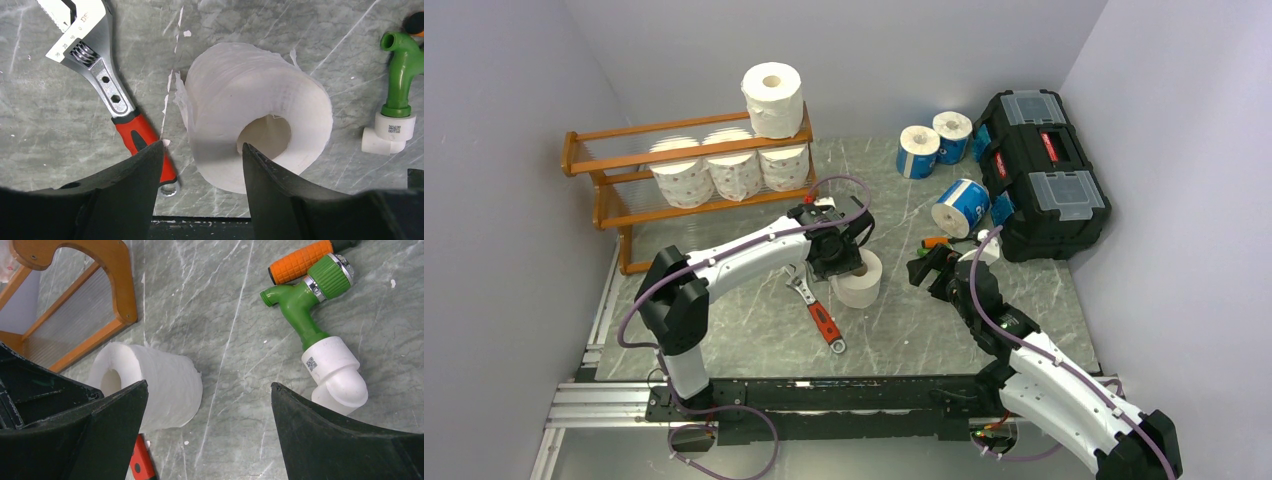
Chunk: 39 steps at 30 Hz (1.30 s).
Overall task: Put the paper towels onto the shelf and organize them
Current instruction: Pick up the paper towel from the center of the board.
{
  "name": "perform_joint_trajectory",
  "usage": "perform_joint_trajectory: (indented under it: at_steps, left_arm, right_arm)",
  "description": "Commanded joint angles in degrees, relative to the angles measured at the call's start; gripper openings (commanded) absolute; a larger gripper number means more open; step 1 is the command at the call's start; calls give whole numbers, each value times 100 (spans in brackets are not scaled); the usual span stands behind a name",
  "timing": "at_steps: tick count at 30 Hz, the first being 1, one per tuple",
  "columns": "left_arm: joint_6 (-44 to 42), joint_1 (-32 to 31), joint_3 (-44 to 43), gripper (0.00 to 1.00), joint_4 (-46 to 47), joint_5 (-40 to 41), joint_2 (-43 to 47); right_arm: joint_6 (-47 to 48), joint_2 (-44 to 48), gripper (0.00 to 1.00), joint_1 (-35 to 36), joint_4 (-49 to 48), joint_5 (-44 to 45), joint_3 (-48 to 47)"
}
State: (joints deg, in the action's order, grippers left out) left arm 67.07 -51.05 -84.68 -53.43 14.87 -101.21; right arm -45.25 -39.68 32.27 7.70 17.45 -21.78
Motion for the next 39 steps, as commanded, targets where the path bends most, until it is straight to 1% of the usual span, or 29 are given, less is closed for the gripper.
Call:
perform_joint_trajectory:
  at_steps: [1, 13, 18, 31, 39]
  left_arm:
    - [-62, -33, -239, 65, 43, 59, 50]
    - [-149, -28, -452, 63, 28, 78, -180]
    - [-144, -29, -433, 60, 9, 11, -272]
    - [-84, -28, -253, 41, 100, 12, -186]
    - [-36, -28, -204, 32, 99, 31, -91]
  right_arm:
    - [-41, 18, 95, -27, -33, 48, 7]
    - [-42, -39, 95, -15, -42, 33, -2]
    - [-32, -70, 95, -20, -70, 30, -3]
    - [-83, -84, 95, -19, -99, 4, 51]
    - [-84, -97, 95, -19, -99, -4, 43]
